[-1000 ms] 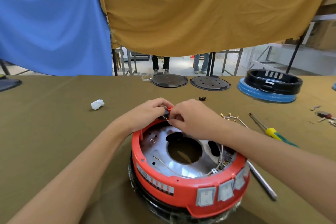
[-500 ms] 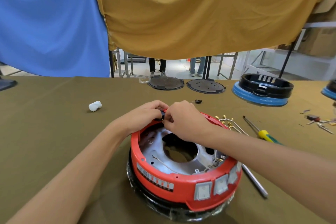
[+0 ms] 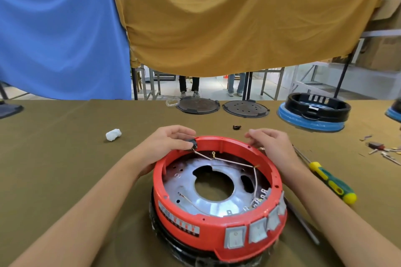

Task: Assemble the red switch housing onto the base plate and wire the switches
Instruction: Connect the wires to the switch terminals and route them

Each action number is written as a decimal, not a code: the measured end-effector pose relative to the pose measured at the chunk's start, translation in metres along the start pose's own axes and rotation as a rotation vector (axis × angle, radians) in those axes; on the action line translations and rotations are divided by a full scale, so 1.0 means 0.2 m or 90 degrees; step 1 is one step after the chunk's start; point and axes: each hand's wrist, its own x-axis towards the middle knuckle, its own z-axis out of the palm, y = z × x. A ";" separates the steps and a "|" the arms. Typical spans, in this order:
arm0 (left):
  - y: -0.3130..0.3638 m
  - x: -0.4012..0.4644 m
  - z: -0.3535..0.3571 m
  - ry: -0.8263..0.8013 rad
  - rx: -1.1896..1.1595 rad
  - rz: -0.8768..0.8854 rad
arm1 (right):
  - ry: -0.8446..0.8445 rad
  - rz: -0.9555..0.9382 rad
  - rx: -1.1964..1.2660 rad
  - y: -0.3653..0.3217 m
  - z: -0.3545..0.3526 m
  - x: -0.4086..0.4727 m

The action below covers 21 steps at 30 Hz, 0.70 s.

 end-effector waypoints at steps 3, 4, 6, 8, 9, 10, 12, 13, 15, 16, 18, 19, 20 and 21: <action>-0.01 0.00 0.00 0.019 0.001 0.016 | -0.037 0.014 0.058 0.01 -0.01 0.01; -0.01 0.00 -0.01 0.028 0.004 0.025 | -0.047 0.016 0.067 0.01 -0.02 0.01; -0.01 0.00 -0.01 0.056 0.000 0.042 | -0.034 0.017 0.090 0.03 -0.03 0.02; -0.02 0.01 -0.02 0.103 -0.010 0.045 | 0.039 0.024 0.145 0.04 -0.07 0.04; -0.02 0.02 -0.03 0.130 -0.024 0.039 | 0.094 0.033 0.171 0.05 -0.09 0.06; -0.02 0.02 -0.03 0.155 -0.044 0.031 | 0.151 0.046 0.188 0.06 -0.12 0.07; -0.04 0.03 -0.05 0.199 -0.085 0.016 | 0.242 0.078 0.200 0.08 -0.16 0.10; -0.04 0.03 -0.06 0.216 -0.100 0.009 | 0.267 0.093 0.199 0.10 -0.18 0.11; -0.05 0.03 -0.06 0.239 -0.132 -0.004 | 0.272 0.115 0.172 0.13 -0.19 0.12; -0.05 0.03 -0.06 0.245 -0.145 -0.011 | 0.259 0.122 0.139 0.14 -0.19 0.13; -0.06 0.04 -0.06 0.253 -0.150 -0.017 | 0.222 0.120 0.037 0.16 -0.18 0.14; -0.06 0.04 -0.06 0.255 -0.146 -0.017 | 0.206 0.108 -0.022 0.17 -0.18 0.14; -0.06 0.04 -0.06 0.256 -0.146 -0.016 | 0.193 0.092 -0.080 0.17 -0.18 0.14; -0.07 0.04 -0.06 0.258 -0.148 -0.015 | 0.183 0.075 -0.137 0.17 -0.18 0.15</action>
